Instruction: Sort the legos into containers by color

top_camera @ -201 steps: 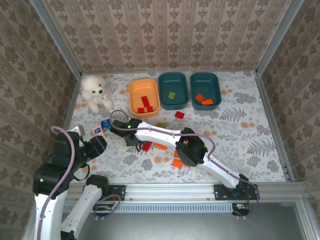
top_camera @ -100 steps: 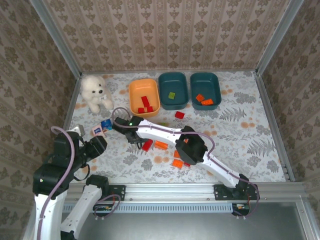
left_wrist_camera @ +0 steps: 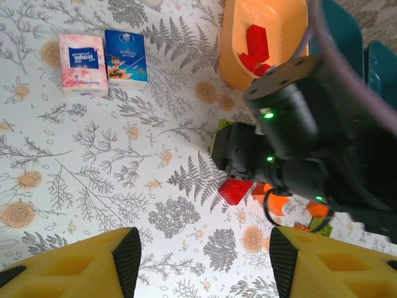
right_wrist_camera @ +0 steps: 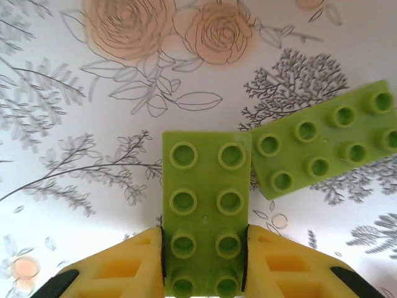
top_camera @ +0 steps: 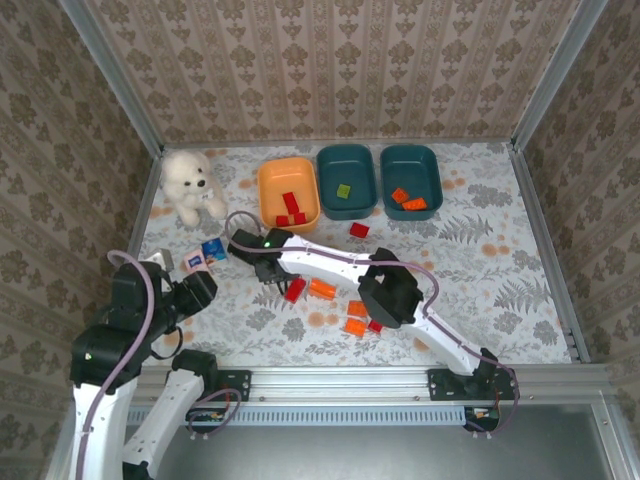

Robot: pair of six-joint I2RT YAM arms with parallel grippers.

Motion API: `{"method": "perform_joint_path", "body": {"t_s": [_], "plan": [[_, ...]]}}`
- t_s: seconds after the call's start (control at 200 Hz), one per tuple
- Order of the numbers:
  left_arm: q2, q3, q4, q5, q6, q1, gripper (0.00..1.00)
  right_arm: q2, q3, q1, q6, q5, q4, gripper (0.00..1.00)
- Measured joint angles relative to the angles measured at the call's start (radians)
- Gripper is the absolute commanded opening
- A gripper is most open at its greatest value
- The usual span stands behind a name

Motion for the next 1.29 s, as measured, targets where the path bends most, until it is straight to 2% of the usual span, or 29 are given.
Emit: {"method": "perform_joint_path", "body": {"t_s": [0.265,0.41,0.525,0.665,0.78,0.91,1.09,1.165,1.295], "plan": [[0.039,-0.128,0.102,0.074,-0.017,0.000,0.58,-0.202,-0.057,-0.045,-0.042,0.006,0.009,0.27],[0.124,-0.193,0.214,0.142,-0.045,-0.010,0.57,-0.295,-0.095,-0.169,-0.074,0.007,0.017,0.28],[0.237,-0.203,0.319,0.166,-0.061,-0.077,0.57,-0.306,-0.101,-0.303,-0.109,0.002,0.028,0.28],[0.391,-0.173,0.430,0.164,-0.064,-0.174,0.57,-0.270,-0.097,-0.458,-0.145,-0.031,0.030,0.28],[0.487,-0.129,0.496,0.159,-0.065,-0.236,0.57,-0.188,-0.062,-0.545,-0.154,-0.072,0.026,0.28],[0.552,-0.085,0.547,0.154,-0.064,-0.257,0.57,-0.059,0.031,-0.593,-0.165,-0.110,-0.001,0.28],[0.594,-0.050,0.578,0.145,-0.064,-0.257,0.57,0.062,0.133,-0.604,-0.171,-0.136,-0.043,0.29],[0.603,-0.042,0.581,0.144,-0.064,-0.257,0.57,0.077,0.146,-0.605,-0.167,-0.135,-0.060,0.35],[0.607,-0.039,0.584,0.140,-0.064,-0.257,0.58,0.085,0.164,-0.605,-0.156,-0.135,-0.082,0.52]]}}
